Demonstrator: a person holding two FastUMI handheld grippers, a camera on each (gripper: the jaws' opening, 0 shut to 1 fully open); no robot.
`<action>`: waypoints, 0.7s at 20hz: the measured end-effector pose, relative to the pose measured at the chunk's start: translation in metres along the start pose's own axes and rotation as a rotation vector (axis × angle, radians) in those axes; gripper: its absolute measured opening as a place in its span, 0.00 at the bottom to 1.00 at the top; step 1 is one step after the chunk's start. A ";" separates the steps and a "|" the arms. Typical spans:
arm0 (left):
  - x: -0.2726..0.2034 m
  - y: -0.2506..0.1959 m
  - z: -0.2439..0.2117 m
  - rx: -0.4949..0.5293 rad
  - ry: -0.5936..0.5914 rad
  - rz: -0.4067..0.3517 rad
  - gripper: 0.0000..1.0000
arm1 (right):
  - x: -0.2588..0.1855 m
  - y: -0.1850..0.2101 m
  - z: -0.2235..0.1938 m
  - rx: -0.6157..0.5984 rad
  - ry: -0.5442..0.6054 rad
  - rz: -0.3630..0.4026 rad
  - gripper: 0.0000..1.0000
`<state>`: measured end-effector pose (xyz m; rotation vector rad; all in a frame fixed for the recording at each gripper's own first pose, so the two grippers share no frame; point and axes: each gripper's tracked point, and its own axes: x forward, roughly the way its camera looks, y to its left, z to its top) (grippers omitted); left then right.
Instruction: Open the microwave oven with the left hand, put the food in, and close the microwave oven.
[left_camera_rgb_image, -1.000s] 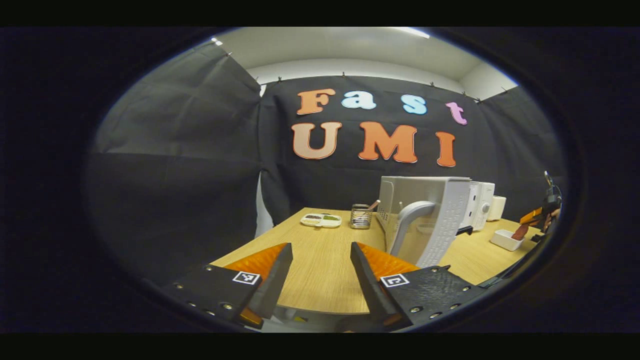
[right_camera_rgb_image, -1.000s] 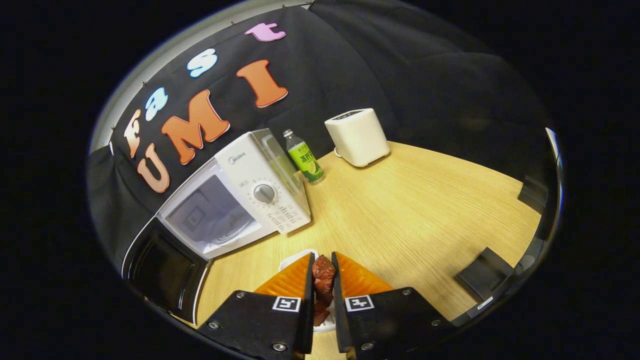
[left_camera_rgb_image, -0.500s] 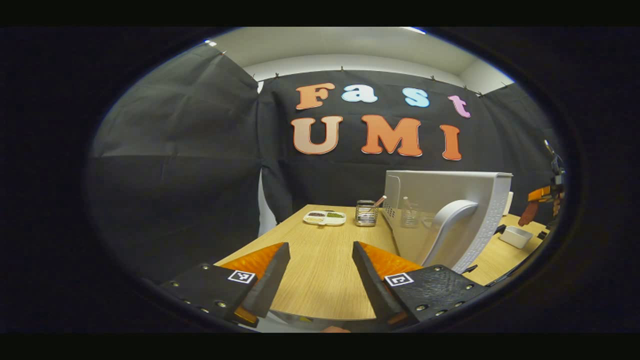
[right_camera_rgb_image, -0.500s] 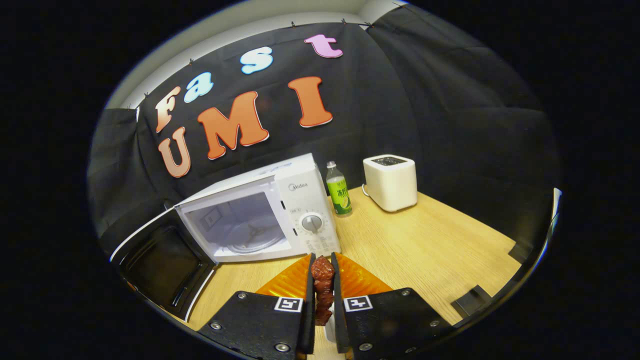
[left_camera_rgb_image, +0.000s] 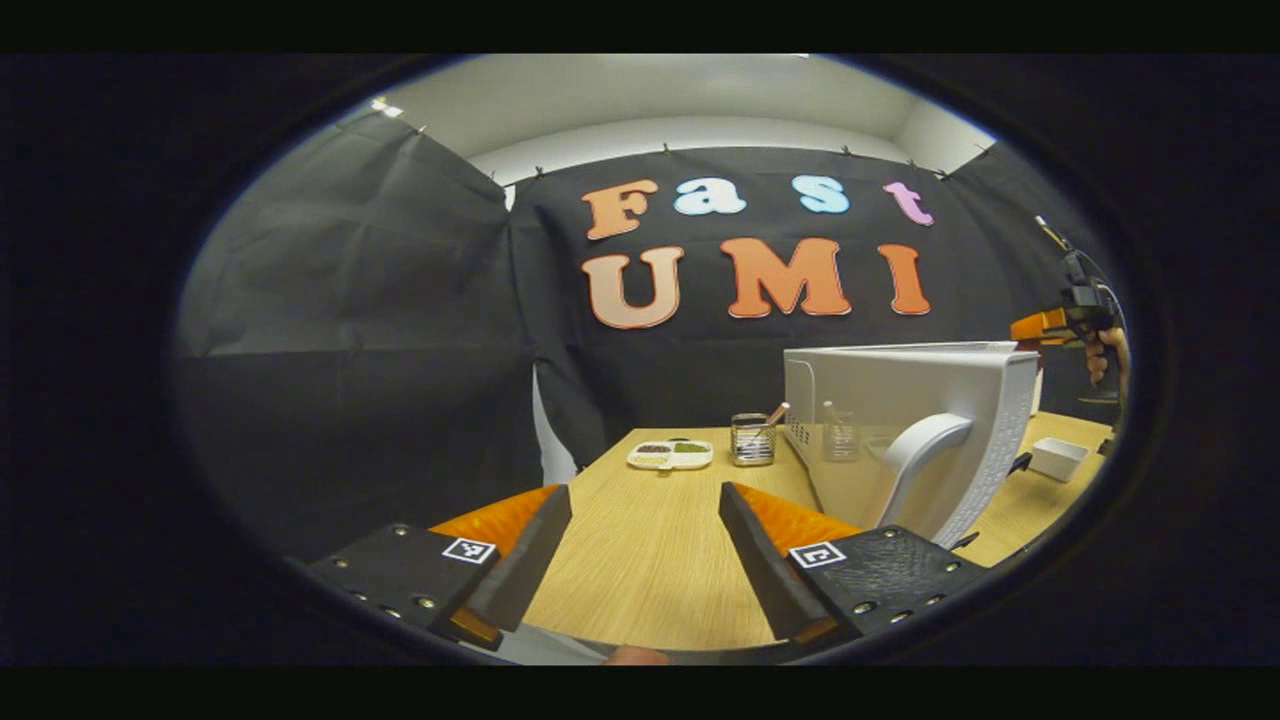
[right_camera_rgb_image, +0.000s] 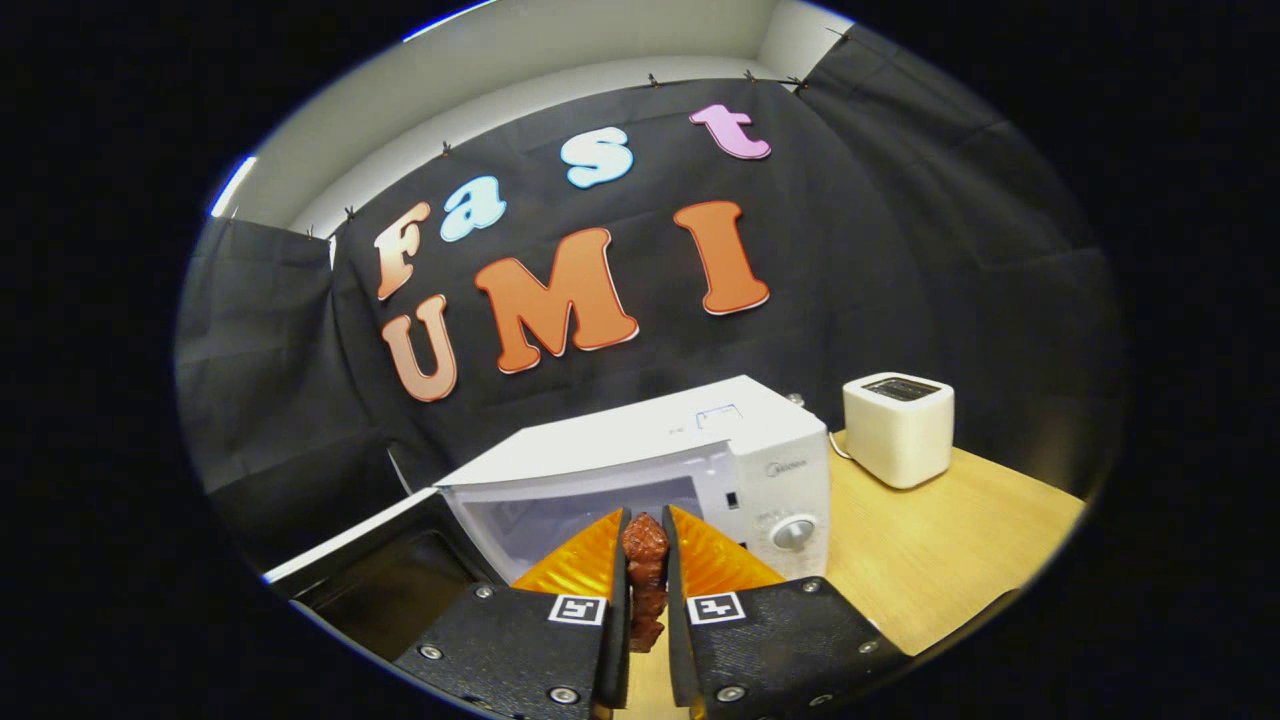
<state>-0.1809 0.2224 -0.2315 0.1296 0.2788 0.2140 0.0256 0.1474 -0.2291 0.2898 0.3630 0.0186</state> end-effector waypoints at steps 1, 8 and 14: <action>0.000 0.001 -0.002 0.000 0.005 0.002 0.90 | 0.007 0.007 0.003 0.011 -0.027 0.000 0.16; 0.003 0.015 -0.017 -0.002 0.036 0.045 0.90 | 0.053 0.032 -0.014 0.177 -0.111 -0.022 0.16; 0.006 0.035 -0.032 -0.023 0.054 0.083 0.90 | 0.082 0.017 -0.055 0.310 -0.116 -0.131 0.16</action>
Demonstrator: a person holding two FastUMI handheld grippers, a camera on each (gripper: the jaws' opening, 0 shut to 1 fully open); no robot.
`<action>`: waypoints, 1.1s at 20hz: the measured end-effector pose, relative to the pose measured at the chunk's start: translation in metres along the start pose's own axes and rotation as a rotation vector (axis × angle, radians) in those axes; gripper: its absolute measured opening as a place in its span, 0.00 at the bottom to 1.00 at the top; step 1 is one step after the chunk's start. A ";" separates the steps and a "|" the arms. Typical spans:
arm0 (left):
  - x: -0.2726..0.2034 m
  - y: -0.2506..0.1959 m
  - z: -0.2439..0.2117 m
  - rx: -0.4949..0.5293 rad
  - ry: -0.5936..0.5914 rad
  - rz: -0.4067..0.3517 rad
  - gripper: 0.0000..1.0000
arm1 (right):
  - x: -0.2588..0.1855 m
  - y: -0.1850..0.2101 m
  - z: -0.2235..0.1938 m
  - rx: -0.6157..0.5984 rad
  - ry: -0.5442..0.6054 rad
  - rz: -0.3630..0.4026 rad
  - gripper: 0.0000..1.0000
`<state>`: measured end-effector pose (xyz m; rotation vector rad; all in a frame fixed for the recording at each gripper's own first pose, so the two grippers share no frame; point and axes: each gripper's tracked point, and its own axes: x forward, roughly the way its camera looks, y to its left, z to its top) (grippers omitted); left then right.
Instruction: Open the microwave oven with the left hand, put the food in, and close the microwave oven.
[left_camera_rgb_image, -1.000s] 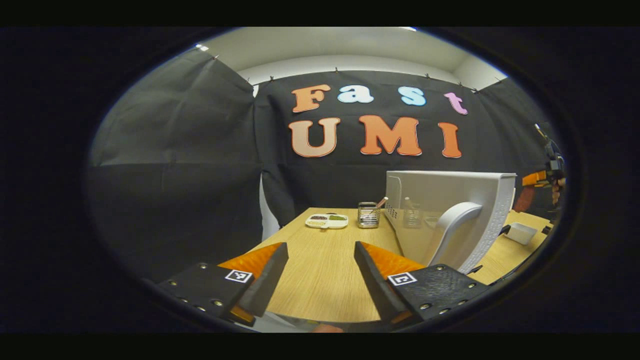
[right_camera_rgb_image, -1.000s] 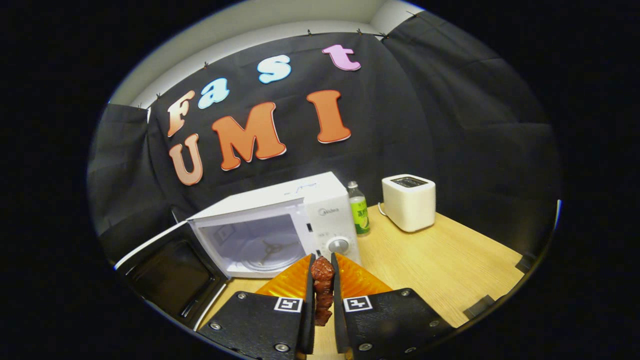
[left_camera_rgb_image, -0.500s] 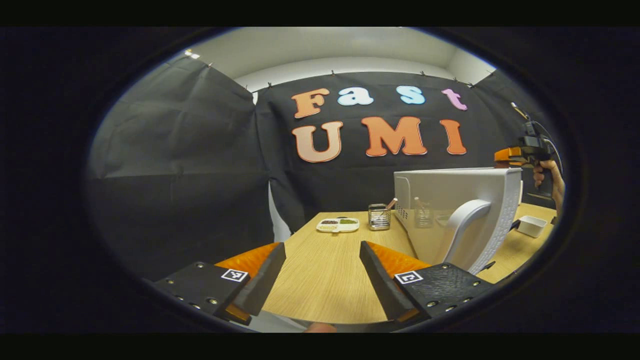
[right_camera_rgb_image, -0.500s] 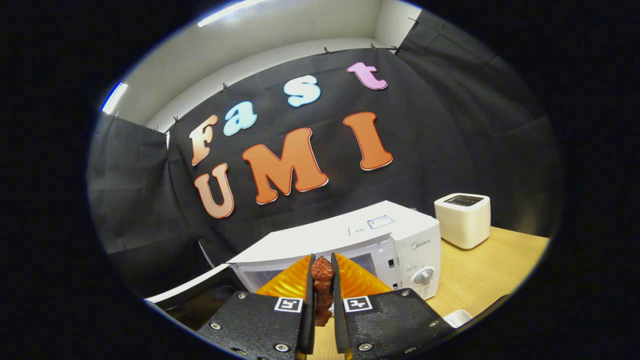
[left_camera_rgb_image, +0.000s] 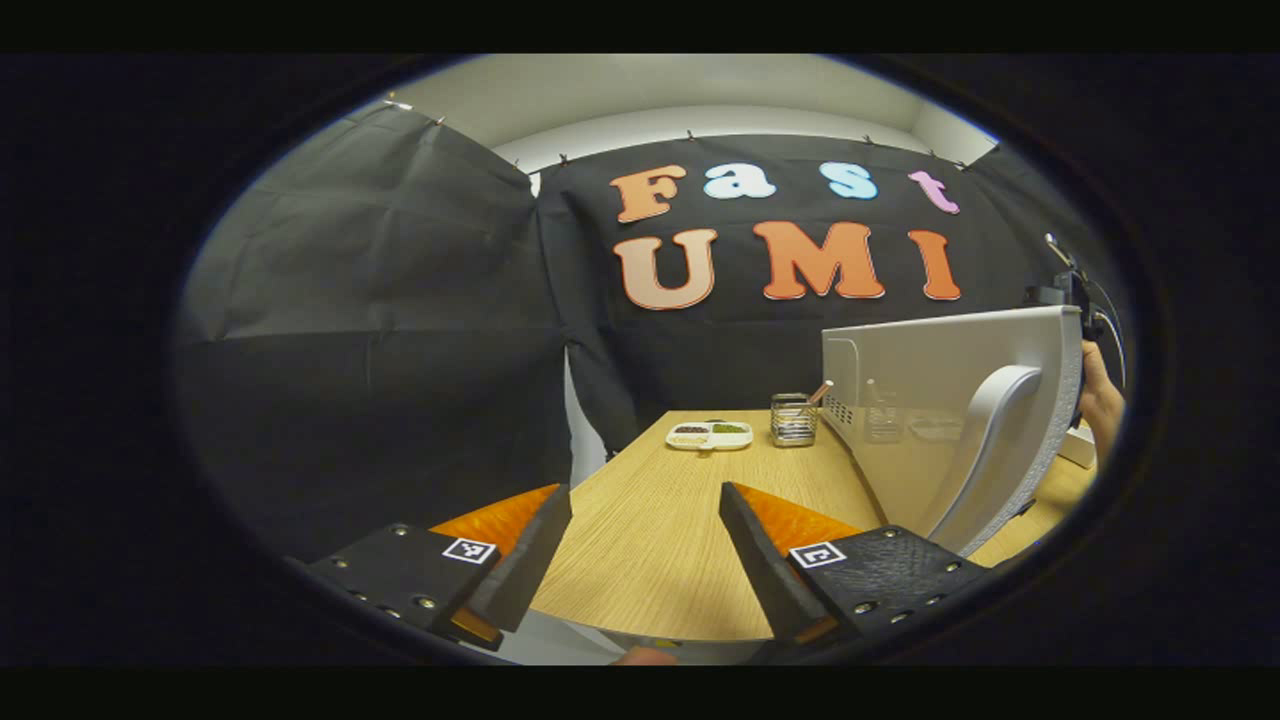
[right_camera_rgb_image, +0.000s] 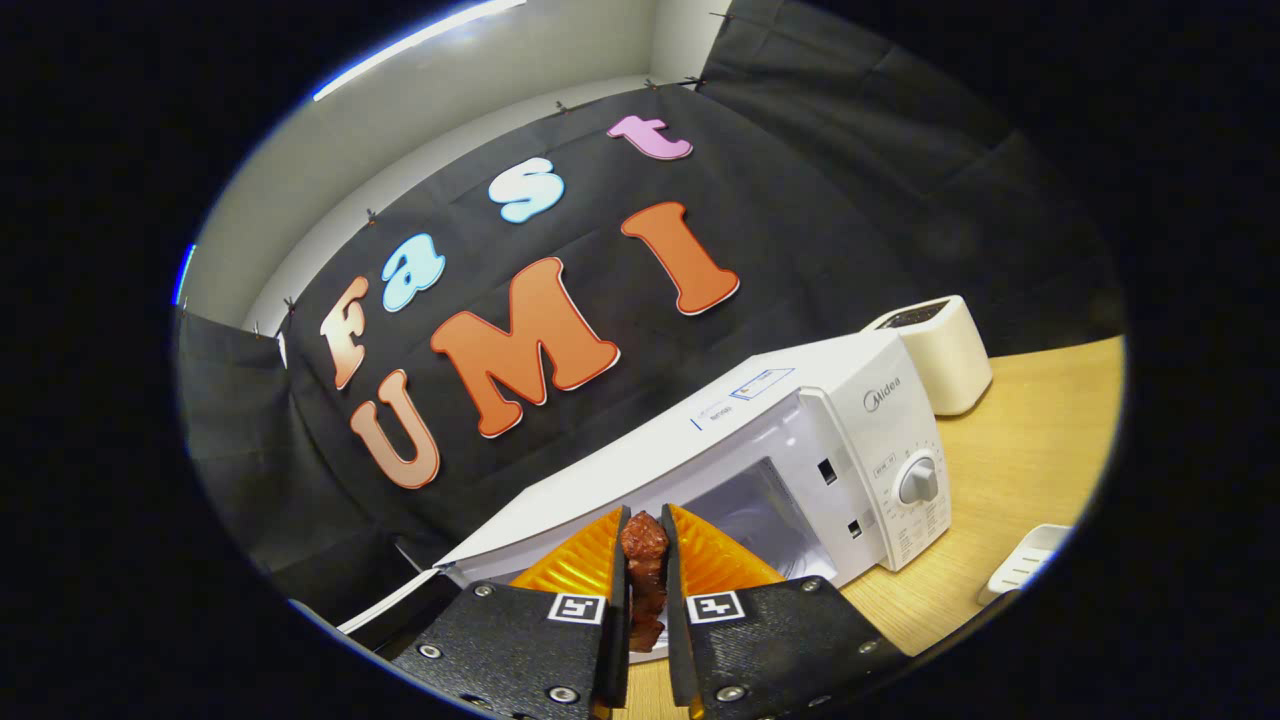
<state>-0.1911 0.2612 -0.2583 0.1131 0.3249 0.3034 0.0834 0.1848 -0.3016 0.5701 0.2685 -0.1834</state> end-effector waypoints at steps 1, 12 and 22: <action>0.001 0.001 -0.003 -0.006 0.006 0.003 0.90 | 0.007 -0.002 -0.006 0.009 -0.004 -0.015 0.16; 0.009 0.015 -0.017 -0.025 0.033 0.027 0.90 | 0.080 -0.031 -0.075 0.207 0.028 -0.185 0.16; 0.015 0.013 -0.013 -0.023 0.035 0.032 0.89 | 0.114 -0.048 -0.113 0.230 0.005 -0.275 0.18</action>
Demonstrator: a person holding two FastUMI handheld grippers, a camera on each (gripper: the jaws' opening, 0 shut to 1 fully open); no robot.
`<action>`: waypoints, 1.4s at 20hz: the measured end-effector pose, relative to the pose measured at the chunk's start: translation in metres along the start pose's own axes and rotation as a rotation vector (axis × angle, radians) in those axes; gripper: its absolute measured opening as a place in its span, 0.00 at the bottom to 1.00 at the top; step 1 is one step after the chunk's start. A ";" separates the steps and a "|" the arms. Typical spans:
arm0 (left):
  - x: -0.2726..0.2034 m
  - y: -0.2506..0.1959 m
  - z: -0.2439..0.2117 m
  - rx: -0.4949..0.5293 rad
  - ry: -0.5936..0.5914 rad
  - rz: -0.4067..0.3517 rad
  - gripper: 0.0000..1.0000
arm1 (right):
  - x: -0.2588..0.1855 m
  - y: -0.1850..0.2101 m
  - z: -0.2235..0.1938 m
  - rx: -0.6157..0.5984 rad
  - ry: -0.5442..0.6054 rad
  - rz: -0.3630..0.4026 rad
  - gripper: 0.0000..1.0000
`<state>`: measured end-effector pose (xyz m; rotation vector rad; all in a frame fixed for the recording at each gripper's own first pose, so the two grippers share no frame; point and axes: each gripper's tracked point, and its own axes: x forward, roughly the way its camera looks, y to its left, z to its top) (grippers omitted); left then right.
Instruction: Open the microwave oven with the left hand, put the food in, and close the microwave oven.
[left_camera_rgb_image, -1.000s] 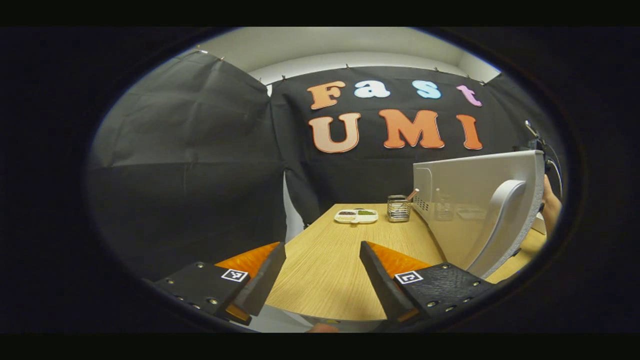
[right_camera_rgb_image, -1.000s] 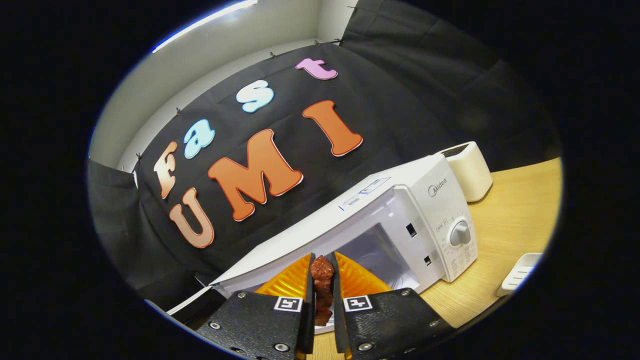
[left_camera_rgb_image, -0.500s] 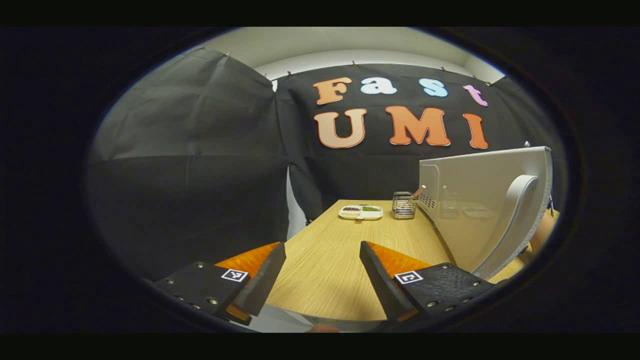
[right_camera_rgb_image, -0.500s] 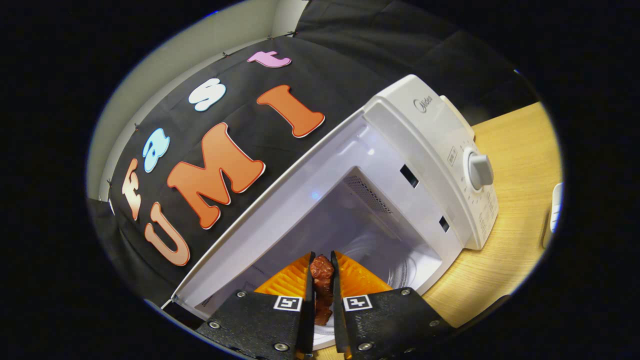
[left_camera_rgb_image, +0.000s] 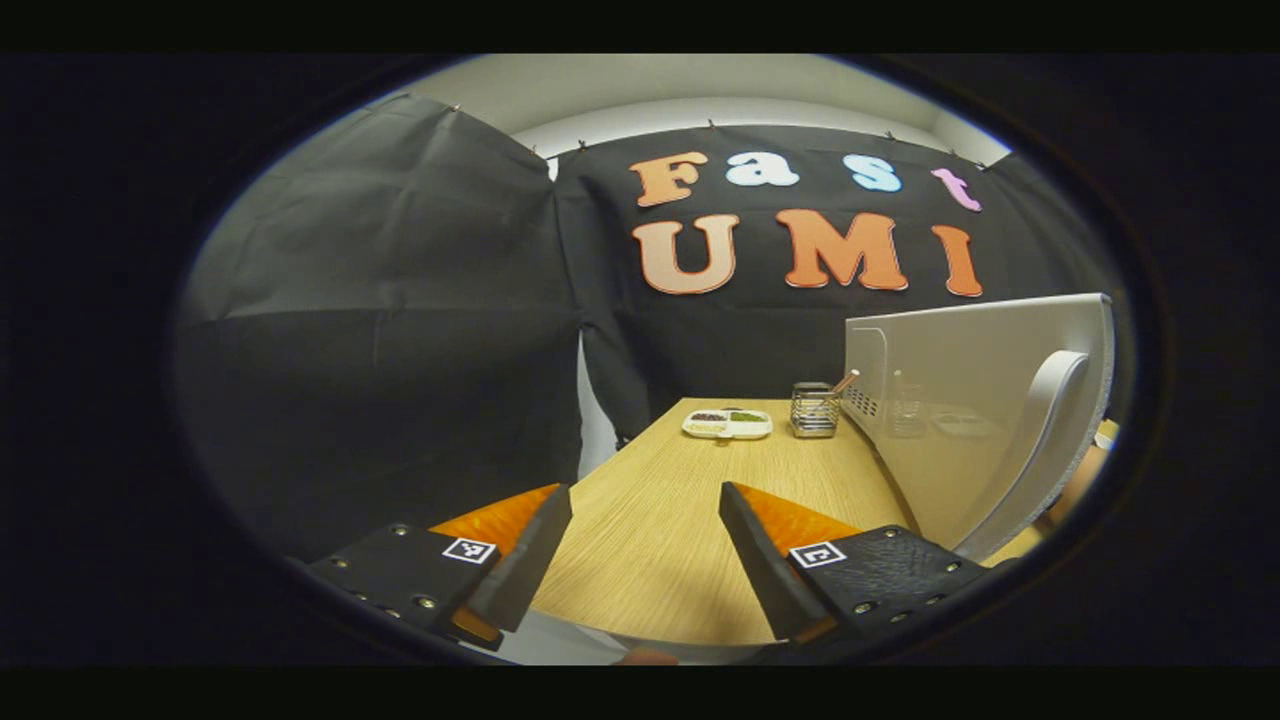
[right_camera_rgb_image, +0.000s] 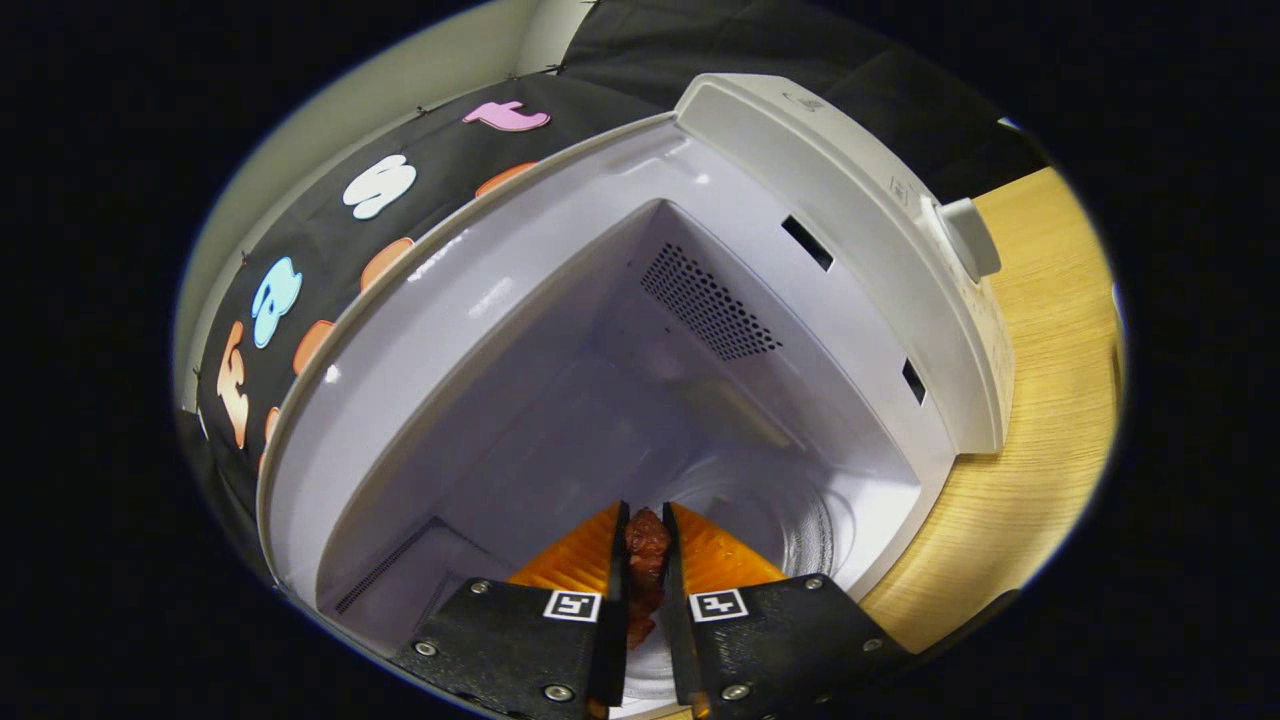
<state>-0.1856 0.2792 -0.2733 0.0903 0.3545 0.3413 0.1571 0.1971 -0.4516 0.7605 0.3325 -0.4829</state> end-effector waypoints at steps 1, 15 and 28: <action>-0.001 -0.001 0.001 0.000 -0.002 -0.002 0.89 | 0.005 -0.004 -0.006 -0.015 0.012 -0.022 0.20; -0.012 -0.053 0.032 0.000 -0.064 -0.112 0.90 | -0.044 0.003 0.024 -0.647 0.027 0.074 0.88; -0.049 -0.156 0.048 -0.041 -0.090 -0.338 0.88 | -0.148 -0.007 0.150 -0.701 -0.040 0.321 0.87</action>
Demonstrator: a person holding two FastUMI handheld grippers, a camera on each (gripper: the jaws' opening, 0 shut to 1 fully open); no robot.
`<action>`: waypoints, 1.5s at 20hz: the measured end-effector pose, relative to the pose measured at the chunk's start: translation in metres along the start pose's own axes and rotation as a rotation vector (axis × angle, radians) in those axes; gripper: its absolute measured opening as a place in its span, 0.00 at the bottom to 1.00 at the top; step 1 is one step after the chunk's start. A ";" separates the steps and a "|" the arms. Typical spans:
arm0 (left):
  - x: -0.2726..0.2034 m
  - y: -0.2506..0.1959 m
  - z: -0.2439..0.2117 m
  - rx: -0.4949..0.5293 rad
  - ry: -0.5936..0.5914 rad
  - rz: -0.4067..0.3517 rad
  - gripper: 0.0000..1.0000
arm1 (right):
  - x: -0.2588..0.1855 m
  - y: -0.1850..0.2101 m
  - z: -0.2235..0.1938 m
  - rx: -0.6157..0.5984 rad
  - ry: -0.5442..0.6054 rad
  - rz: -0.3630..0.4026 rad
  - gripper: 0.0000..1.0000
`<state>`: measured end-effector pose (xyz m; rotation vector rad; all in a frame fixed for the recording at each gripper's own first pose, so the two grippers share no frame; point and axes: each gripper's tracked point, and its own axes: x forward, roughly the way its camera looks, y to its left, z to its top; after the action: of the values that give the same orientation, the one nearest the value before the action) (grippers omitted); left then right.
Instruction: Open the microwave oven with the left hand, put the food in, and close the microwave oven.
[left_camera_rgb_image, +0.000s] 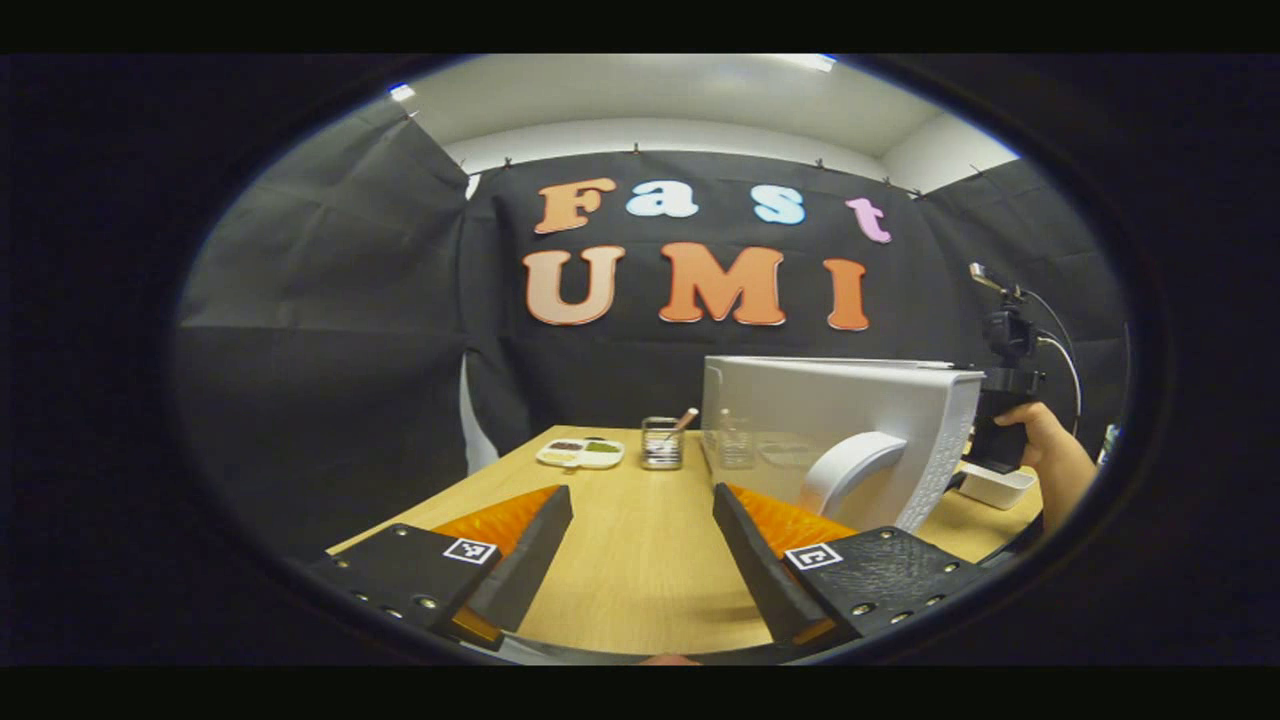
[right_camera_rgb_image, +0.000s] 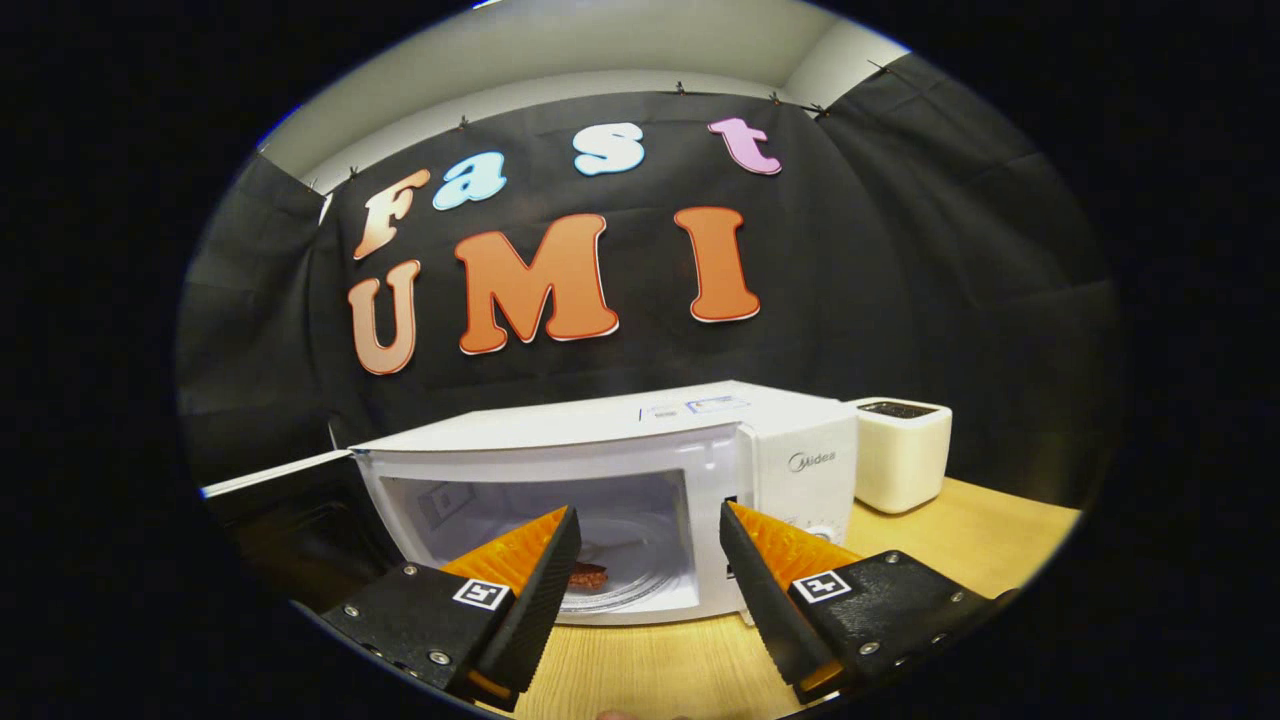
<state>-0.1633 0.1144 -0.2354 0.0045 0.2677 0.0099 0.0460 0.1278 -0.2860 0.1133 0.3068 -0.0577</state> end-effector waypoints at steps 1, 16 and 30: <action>0.003 -0.012 0.001 0.000 -0.001 -0.031 0.88 | -0.006 -0.006 0.007 -0.009 -0.010 0.014 0.88; 0.056 -0.188 -0.009 -0.016 0.033 -0.415 0.71 | -0.071 -0.102 0.067 -0.173 -0.129 0.001 0.92; 0.127 -0.301 -0.033 -0.038 0.130 -0.445 0.02 | -0.099 -0.174 0.072 -0.217 -0.137 -0.070 0.95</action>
<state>-0.0466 -0.1851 -0.3025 -0.0935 0.3937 -0.4286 -0.0395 -0.0493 -0.2053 -0.1168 0.1790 -0.1005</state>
